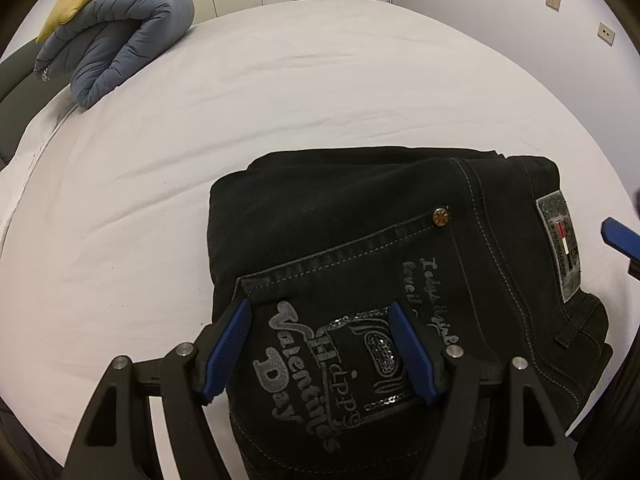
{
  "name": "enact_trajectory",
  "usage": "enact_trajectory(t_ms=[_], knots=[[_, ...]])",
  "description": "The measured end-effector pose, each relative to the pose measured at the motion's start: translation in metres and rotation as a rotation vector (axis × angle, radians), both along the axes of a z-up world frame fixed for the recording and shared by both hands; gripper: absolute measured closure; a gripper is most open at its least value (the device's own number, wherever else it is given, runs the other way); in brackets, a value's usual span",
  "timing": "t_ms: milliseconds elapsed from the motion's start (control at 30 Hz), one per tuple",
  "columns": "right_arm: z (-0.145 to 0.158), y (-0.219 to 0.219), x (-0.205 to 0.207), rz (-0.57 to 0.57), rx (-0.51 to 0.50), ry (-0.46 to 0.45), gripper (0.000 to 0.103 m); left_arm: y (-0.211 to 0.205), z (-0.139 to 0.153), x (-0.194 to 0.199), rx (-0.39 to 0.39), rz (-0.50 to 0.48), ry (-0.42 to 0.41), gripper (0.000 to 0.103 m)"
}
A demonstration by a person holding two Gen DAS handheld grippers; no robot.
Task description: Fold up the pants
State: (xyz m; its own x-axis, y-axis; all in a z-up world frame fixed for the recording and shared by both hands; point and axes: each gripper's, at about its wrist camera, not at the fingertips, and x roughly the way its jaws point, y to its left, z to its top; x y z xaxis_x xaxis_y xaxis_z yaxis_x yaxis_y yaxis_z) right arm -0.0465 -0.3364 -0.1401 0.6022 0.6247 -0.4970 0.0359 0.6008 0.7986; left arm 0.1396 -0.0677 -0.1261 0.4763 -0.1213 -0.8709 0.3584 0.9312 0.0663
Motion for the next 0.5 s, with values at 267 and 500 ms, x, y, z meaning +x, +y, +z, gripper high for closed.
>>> enact_trajectory(t_ms=[267, 500], knots=[[-0.038, 0.046, -0.011, 0.106, -0.134, 0.042, 0.055, 0.006, 0.001, -0.015, -0.025, -0.011, -0.034, 0.029], [-0.012, 0.073, -0.034, 0.149, -0.397, -0.015, 0.055, 0.022, 0.000, -0.058, -0.048, 0.009, -0.080, 0.028]])
